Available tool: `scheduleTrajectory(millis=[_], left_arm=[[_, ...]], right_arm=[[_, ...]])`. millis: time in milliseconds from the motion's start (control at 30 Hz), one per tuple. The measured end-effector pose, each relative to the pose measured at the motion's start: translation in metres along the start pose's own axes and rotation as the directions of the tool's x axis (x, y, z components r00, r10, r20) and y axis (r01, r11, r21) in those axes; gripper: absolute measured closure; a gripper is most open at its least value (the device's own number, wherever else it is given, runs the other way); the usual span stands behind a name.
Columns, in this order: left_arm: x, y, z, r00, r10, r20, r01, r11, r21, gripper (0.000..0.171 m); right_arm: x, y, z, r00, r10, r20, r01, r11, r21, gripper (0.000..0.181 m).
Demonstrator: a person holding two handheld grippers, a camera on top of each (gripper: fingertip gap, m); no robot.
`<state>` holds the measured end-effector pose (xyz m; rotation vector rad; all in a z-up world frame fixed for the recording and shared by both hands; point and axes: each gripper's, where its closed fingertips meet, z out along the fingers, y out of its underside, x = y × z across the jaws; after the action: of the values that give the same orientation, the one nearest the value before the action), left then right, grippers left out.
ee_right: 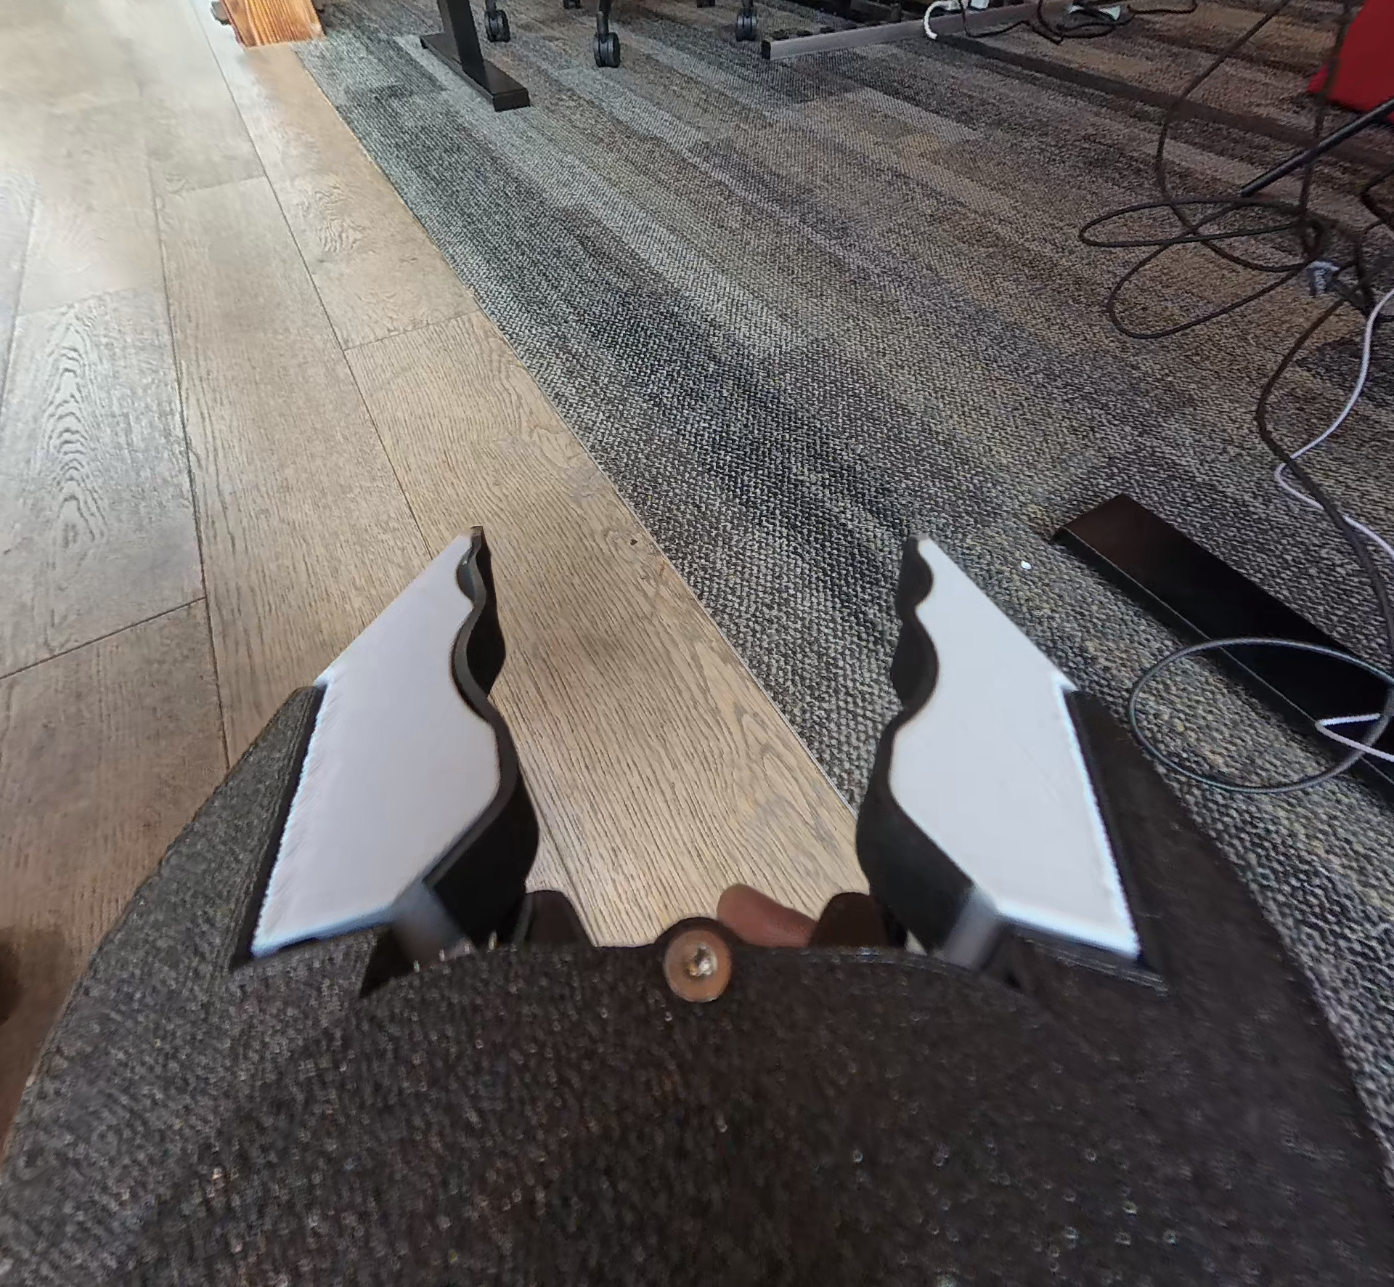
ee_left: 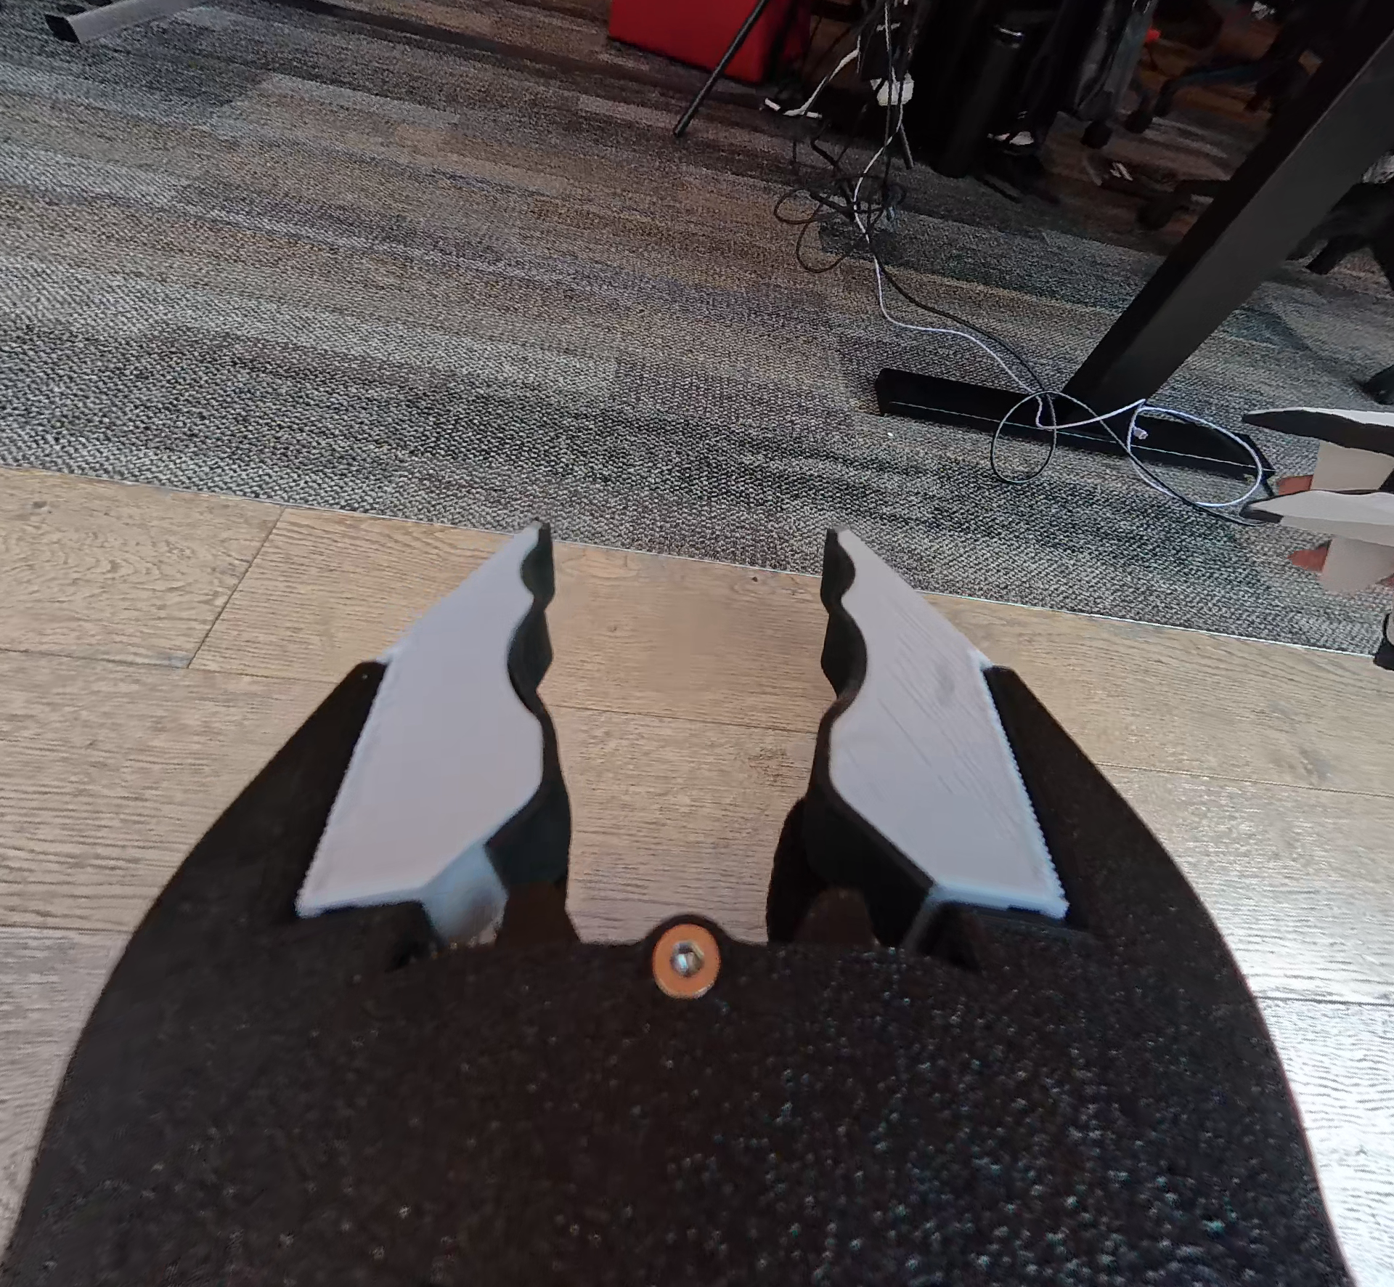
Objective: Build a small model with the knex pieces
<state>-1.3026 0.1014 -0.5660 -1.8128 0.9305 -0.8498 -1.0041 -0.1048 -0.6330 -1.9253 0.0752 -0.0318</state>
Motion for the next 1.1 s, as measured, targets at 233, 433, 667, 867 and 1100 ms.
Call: scheduleTrajectory(millis=[233, 433, 667, 867, 1100], left_arm=[[-0.006, 0.017, -0.004, 0.998, -0.049, 0.029, 0.049, 0.999, -0.02, 0.097], [0.005, 0.01, 0.015, 1.0, -0.011, 0.009, 0.011, 1.0, -0.01, 0.09], [0.025, 0.007, 0.031, 0.999, -0.009, -0.049, 0.008, 1.0, -0.01, 0.088], [0.013, 0.002, 0.018, 1.0, -0.008, -0.004, 0.008, 0.999, 0.037, 0.082], [-0.023, 0.012, -0.022, 0.997, -0.033, 0.076, 0.03, 0.999, 0.041, 0.082]], right_arm=[[-0.007, 0.01, 0.0, 1.0, 0.016, 0.024, -0.016, 1.0, -0.011, 0.076], [0.008, 0.028, -0.013, 0.998, 0.06, -0.007, -0.06, 0.998, -0.03, 0.076], [0.022, 0.046, -0.028, 0.992, 0.115, -0.045, -0.117, 0.992, -0.041, 0.076], [0.011, 0.042, -0.02, 0.996, 0.093, -0.01, -0.094, 0.994, -0.048, 0.076], [-0.03, 0.033, 0.013, 0.993, 0.085, 0.083, -0.081, 0.996, -0.05, 0.075]])
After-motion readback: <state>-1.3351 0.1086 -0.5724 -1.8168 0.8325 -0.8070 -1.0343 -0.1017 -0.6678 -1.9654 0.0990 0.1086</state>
